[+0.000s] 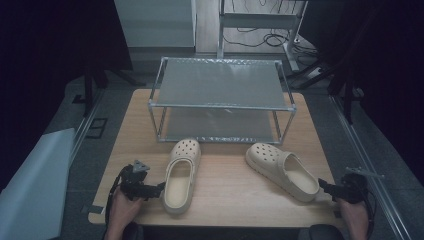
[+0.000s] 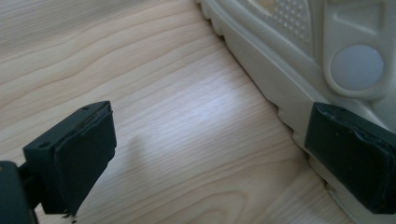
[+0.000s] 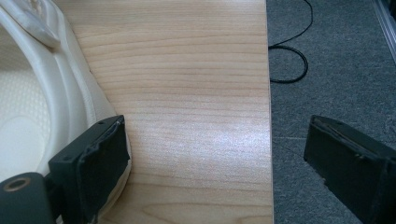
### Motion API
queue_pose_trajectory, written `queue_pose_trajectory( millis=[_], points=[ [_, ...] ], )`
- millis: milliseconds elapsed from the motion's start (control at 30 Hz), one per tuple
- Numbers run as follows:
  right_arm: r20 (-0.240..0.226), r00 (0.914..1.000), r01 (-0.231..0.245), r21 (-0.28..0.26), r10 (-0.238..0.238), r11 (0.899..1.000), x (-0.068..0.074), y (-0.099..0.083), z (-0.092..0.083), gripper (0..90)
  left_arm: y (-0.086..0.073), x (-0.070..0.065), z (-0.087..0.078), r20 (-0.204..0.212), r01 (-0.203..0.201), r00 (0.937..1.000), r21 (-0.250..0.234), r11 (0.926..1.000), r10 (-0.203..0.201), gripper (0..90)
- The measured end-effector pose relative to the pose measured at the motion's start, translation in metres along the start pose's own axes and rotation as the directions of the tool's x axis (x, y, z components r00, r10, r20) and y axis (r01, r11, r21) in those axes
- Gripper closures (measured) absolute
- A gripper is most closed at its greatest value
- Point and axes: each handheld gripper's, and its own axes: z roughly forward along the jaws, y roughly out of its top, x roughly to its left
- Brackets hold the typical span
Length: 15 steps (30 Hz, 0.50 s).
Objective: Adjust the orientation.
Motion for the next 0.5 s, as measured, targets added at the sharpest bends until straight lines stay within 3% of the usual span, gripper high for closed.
queue_pose_trajectory(
  millis=[200, 333, 500],
  points=[
    [0.001, 1.0000, -0.005, -0.006, 0.005, 1.000, 0.000, 0.000, -0.001, 6.4, 0.002, 0.000, 0.001, -0.012, 0.003, 0.9999, 0.011, 0.9999, -0.003, 0.0],
    [0.003, 0.9999, -0.013, -0.009, 0.013, 1.000, -0.001, 0.000, -0.001, 6.4, 0.004, 0.004, -0.010, -0.048, 0.034, 0.9982, -0.038, 0.9987, -0.036, 0.5],
    [0.003, 0.9998, -0.017, -0.013, 0.017, 1.000, -0.002, -0.001, -0.001, 6.4, 0.005, 0.007, -0.021, -0.033, 0.074, 0.9964, -0.090, 0.9932, -0.078, 2.0]
  ],
)
